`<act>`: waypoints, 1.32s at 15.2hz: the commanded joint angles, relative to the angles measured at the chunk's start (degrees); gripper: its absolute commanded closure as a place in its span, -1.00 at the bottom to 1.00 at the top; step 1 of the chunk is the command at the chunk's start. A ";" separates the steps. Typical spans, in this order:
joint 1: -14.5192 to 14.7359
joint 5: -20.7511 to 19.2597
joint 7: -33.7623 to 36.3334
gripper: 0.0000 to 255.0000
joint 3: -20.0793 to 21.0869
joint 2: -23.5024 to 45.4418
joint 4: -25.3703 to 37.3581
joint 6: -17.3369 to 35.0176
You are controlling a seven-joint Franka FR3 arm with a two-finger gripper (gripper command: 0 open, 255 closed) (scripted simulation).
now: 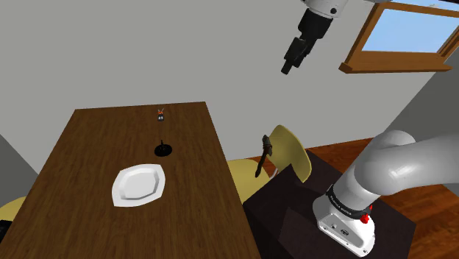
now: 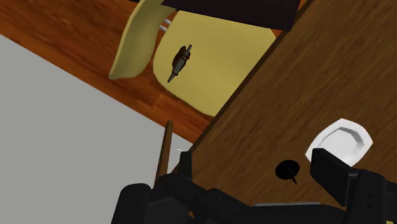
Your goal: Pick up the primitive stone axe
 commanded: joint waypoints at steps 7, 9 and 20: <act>-1.79 -0.36 2.69 -1.00 0.85 1.04 -10.35 10.31; -2.43 -0.47 3.63 -1.00 1.16 1.98 -13.40 13.92; -6.42 -1.53 9.34 -1.00 3.00 13.81 -25.97 36.22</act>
